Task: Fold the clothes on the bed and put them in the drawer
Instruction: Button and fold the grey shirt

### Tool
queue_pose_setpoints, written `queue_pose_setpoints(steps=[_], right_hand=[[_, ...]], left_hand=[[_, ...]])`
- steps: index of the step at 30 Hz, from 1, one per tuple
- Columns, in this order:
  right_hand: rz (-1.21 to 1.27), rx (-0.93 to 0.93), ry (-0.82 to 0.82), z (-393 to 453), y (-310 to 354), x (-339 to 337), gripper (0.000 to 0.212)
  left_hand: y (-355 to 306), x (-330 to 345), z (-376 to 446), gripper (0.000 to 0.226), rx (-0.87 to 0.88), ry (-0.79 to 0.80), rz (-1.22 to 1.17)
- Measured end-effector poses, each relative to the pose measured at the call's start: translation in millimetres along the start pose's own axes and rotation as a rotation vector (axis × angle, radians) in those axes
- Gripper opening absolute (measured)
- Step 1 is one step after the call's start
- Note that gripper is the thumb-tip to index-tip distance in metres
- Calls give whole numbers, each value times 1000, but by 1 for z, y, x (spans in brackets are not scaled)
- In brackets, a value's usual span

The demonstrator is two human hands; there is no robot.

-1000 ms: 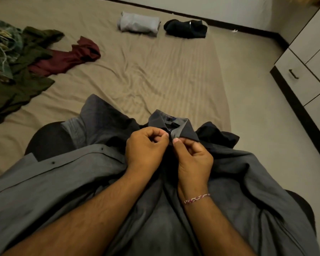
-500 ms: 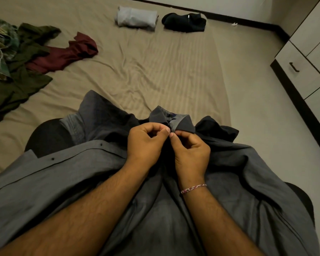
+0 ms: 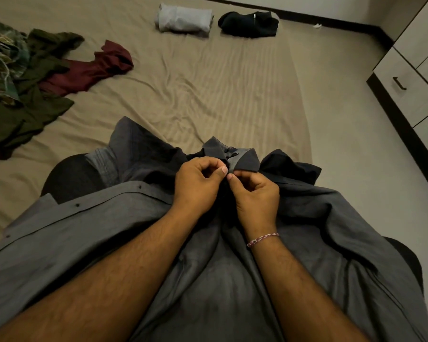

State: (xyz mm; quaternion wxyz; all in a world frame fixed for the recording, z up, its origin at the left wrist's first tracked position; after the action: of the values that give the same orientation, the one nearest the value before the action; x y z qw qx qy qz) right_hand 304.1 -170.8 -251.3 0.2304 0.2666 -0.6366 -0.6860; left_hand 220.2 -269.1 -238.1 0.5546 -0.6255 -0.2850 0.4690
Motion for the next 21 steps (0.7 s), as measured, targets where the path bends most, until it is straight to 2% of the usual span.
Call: queue_pose_setpoints(steps=[7,11,16,21], right_hand=[[-38,-41,59,4,-3,-1,18],[47,30,109,6,3,-4,24],[38,-55,112,6,2,-6,19],[75,-120,168,5,4,-6,28]], left_hand=[[1,0,1,6,15,-14,-34],[3,-1,4,5,15,-4,-84],[5,1,4,12,32,64,-114],[6,1,4,8,-5,93,-184]])
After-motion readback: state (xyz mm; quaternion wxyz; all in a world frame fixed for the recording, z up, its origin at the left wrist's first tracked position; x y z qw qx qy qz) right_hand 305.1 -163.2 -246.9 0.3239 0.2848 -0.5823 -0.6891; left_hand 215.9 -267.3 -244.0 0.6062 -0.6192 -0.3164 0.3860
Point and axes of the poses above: each hand's wrist, its own z-axis towards the middle knuckle, its own x-axis out of the palm, y = z × x, the point moved 1 cm from there along z, towards the middle knuckle, and after that the axes turned 4 degrees about y, right-handed, at the moved point
